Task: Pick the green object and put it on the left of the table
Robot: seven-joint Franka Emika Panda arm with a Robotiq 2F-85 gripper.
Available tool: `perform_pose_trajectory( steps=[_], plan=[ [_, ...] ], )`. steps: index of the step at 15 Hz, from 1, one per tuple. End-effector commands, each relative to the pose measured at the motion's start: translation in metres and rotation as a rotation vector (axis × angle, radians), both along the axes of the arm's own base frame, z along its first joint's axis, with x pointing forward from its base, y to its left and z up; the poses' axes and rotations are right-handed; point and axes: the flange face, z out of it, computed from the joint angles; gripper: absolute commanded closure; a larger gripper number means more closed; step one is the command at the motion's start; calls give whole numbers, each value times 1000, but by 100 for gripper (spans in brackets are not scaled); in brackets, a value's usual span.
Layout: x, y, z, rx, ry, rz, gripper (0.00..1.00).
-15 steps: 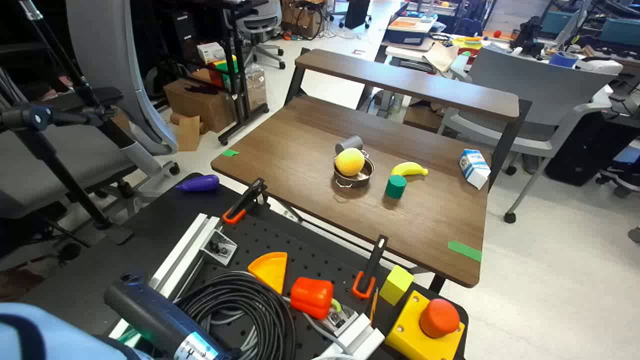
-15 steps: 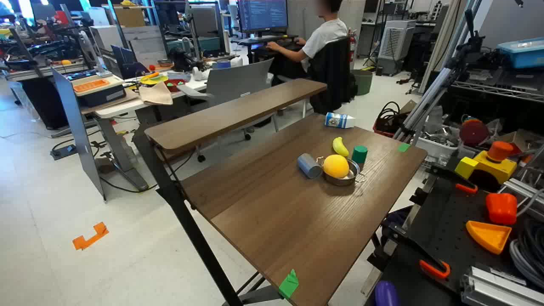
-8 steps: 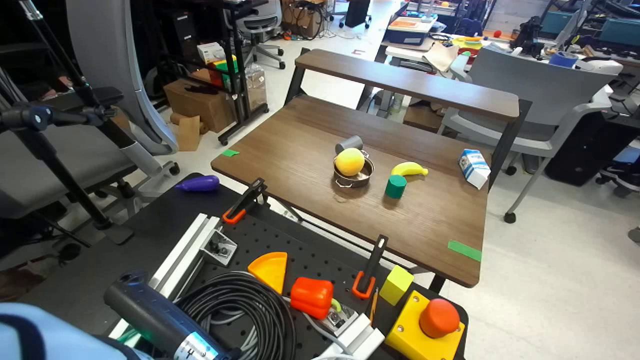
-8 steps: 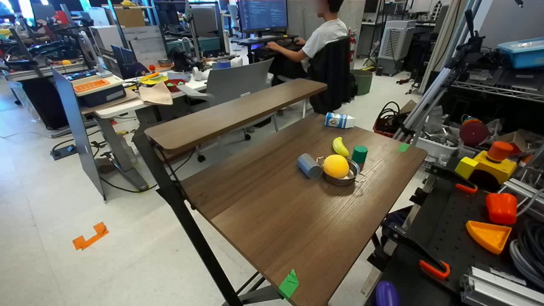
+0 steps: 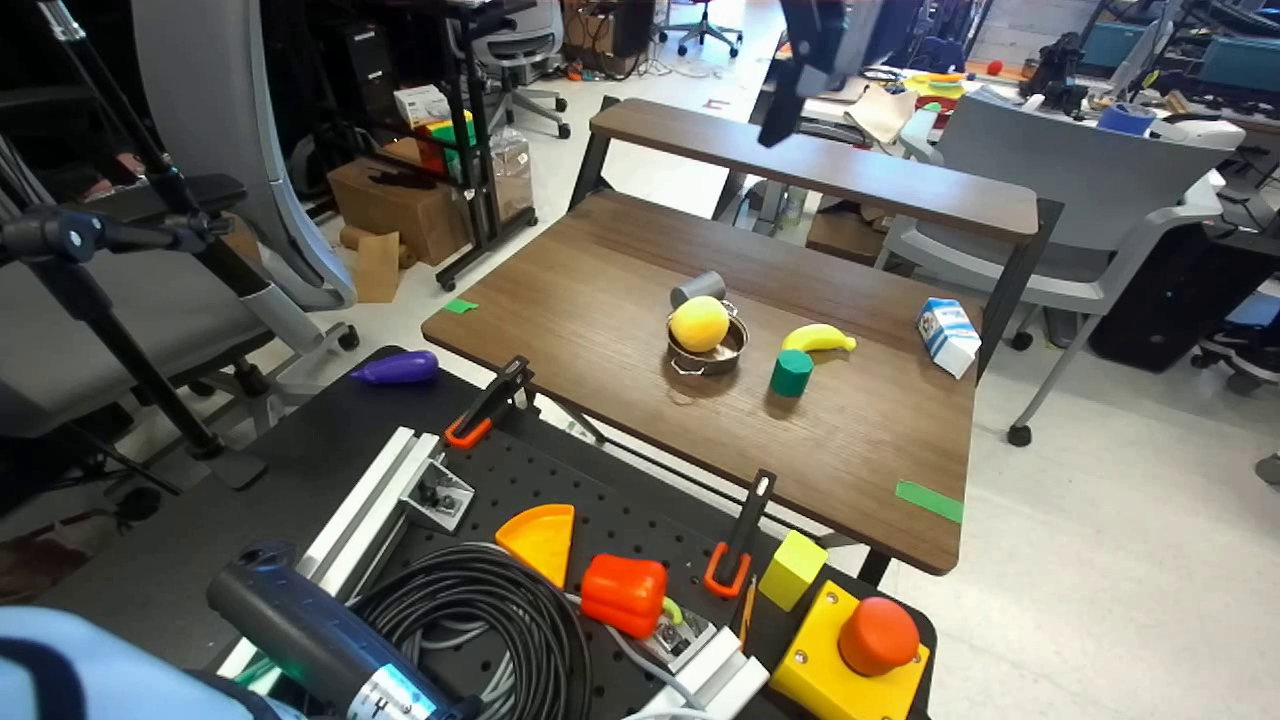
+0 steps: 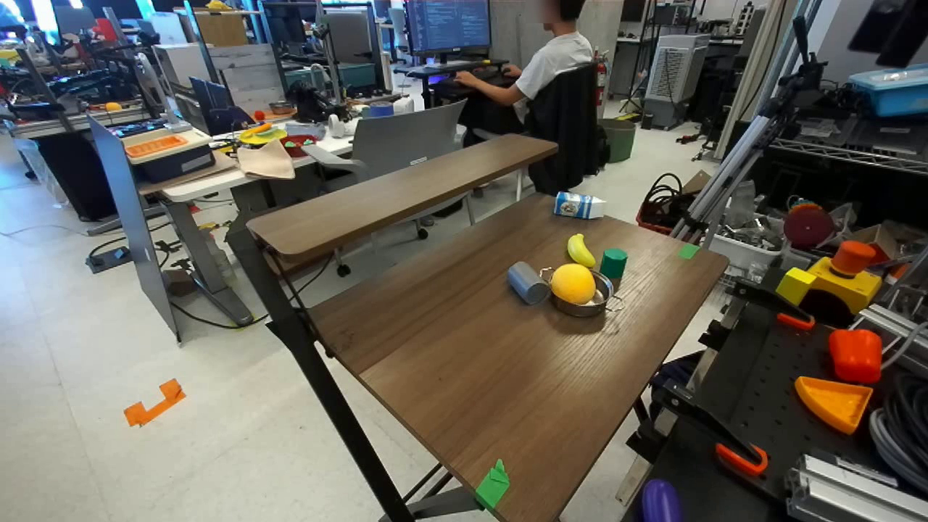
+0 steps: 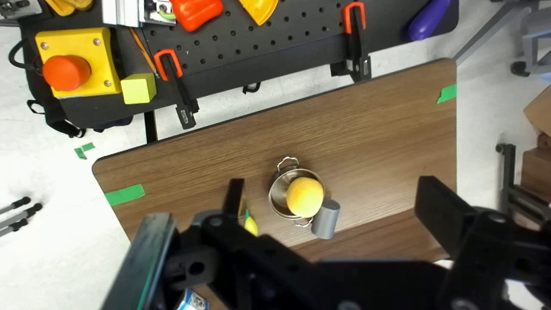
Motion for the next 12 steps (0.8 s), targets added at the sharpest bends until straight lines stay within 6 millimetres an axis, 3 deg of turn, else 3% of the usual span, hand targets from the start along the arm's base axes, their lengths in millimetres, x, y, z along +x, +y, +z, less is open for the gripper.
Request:
perform_pose_trajectory(
  steps=[1, 6, 12],
  plan=[
    [41, -45, -39, 43, 18, -102, 0],
    [94, -72, -97, 95, 77, -220, 0],
    [172, -64, -164, 97, 124, -320, 0]
  ],
)
